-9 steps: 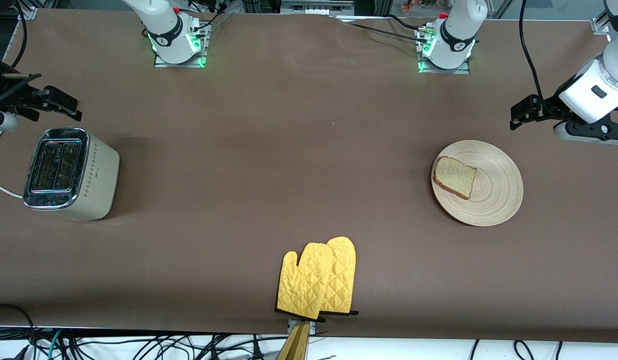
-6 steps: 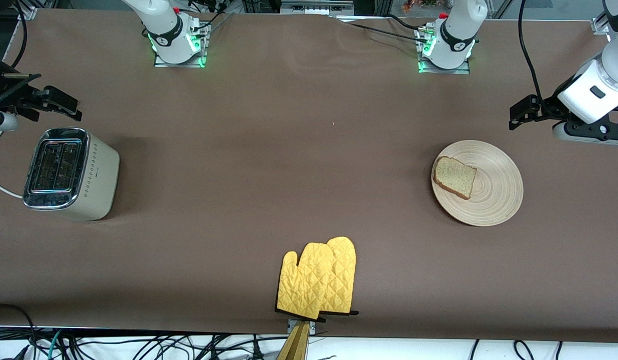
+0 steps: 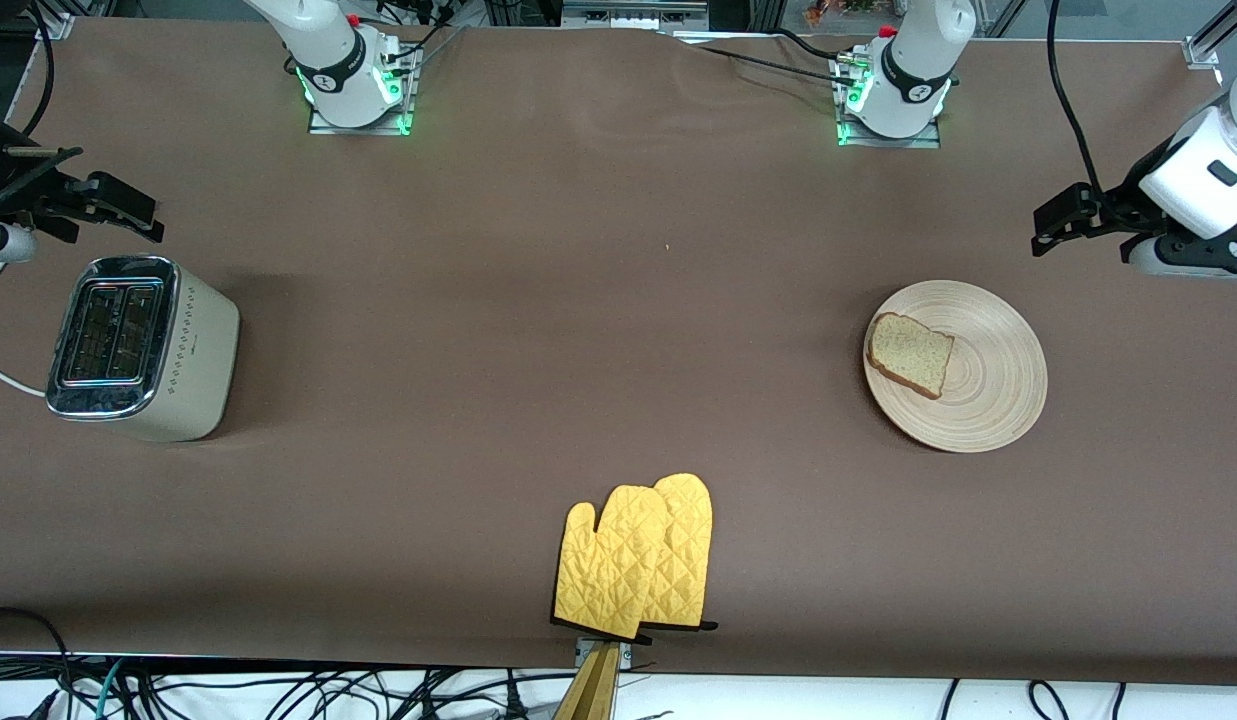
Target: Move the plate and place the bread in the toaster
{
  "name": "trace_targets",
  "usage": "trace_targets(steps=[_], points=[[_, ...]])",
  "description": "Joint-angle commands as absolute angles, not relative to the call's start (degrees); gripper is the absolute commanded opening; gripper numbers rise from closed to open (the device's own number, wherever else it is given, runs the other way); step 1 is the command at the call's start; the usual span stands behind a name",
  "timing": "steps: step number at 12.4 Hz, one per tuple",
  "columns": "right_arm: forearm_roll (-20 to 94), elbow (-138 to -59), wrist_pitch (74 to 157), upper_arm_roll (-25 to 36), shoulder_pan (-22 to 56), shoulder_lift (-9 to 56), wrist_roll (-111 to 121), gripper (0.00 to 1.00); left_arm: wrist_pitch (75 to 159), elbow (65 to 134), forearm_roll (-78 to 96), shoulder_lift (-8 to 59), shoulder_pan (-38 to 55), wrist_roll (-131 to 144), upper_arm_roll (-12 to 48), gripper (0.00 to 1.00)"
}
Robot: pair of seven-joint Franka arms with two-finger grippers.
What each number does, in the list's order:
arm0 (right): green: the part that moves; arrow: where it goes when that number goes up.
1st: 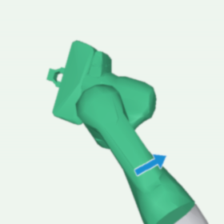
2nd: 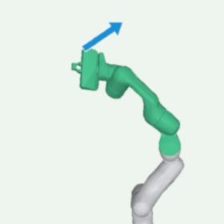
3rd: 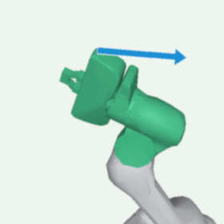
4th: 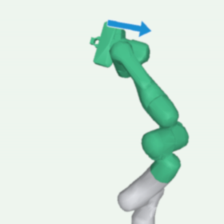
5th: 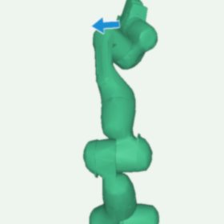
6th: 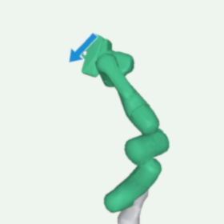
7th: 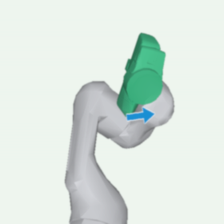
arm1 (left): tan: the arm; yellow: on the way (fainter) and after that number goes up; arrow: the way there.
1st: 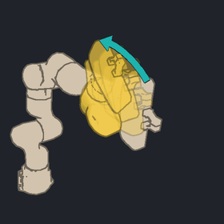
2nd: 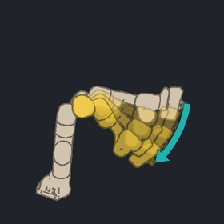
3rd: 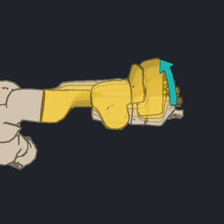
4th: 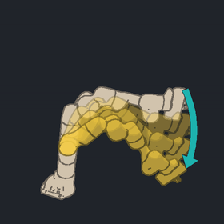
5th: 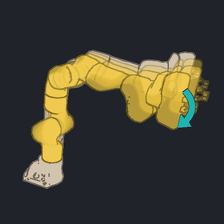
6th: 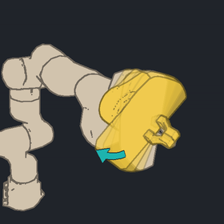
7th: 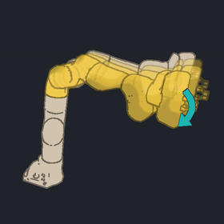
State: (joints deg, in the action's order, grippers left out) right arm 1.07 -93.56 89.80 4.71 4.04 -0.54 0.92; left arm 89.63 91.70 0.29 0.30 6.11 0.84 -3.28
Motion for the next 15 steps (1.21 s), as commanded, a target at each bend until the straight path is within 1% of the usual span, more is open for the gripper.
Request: trace_targets(steps=[1,6,15], points=[[0.79,-93.34,89.91,4.57,3.78,-0.88,1.49,1.00,87.89,86.76,-0.53,1.67,4.67,0.70,-3.43,1.00],[0.88,-93.34,89.91,4.57,3.78,-0.88,1.49,1.00,88.07,86.31,-0.53,2.81,4.48,1.41,-3.08,1.00],[0.88,-93.34,89.65,4.40,3.78,-0.88,1.49,1.00,87.98,86.31,-0.70,2.64,4.31,1.14,-3.16,1.00]])
